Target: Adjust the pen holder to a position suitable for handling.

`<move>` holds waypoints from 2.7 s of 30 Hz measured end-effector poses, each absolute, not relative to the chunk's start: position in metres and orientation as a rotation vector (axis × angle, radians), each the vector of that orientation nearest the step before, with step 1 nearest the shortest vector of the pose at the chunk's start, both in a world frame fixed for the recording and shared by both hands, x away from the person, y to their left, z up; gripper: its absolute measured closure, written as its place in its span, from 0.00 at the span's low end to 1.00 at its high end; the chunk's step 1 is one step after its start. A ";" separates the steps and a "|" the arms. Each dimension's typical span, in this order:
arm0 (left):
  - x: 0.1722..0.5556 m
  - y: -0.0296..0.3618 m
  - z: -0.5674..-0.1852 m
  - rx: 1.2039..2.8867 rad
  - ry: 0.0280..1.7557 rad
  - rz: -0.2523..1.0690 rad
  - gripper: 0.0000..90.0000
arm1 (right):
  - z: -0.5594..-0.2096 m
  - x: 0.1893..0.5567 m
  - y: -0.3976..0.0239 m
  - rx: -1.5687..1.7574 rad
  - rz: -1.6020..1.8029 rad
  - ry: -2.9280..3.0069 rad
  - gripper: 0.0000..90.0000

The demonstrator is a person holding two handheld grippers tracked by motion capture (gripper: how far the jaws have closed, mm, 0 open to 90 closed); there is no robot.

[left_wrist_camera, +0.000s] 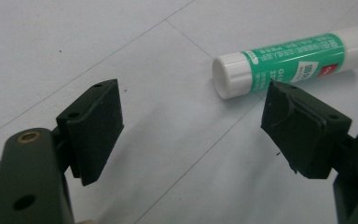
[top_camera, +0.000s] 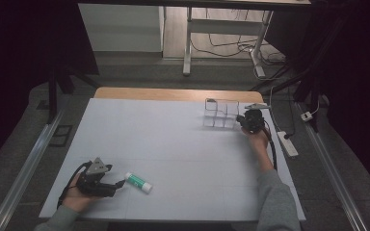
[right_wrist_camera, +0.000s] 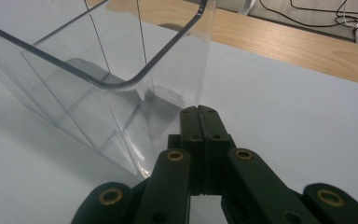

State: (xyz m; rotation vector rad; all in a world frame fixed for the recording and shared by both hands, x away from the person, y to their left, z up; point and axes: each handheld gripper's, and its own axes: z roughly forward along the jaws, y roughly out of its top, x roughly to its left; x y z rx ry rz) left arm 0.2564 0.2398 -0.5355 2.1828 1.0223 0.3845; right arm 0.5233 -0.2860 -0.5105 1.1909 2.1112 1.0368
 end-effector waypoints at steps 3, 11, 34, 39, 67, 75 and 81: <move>0.257 0.240 -0.536 2.186 1.022 0.383 0.22 | -0.510 0.523 -0.284 1.182 1.031 2.117 0.98; 0.257 0.240 -0.536 2.183 1.025 0.383 0.22 | -0.510 0.524 -0.276 1.178 1.038 2.119 0.98; 0.257 0.239 -0.536 2.173 1.035 0.384 0.22 | -0.513 0.527 -0.253 1.172 1.088 2.137 0.98; 0.257 0.240 -0.536 2.172 1.036 0.384 0.22 | -0.514 0.528 -0.244 1.158 1.095 2.145 0.98; 0.258 0.241 -0.533 2.159 1.001 0.375 0.23 | -0.507 0.535 -0.194 1.142 1.067 2.214 0.98; 0.258 0.241 -0.532 2.157 0.992 0.375 0.23 | -0.507 0.537 -0.174 1.125 1.066 2.236 0.98; 0.258 0.241 -0.532 2.159 0.990 0.372 0.23 | -0.507 0.539 -0.163 1.115 1.067 2.245 0.98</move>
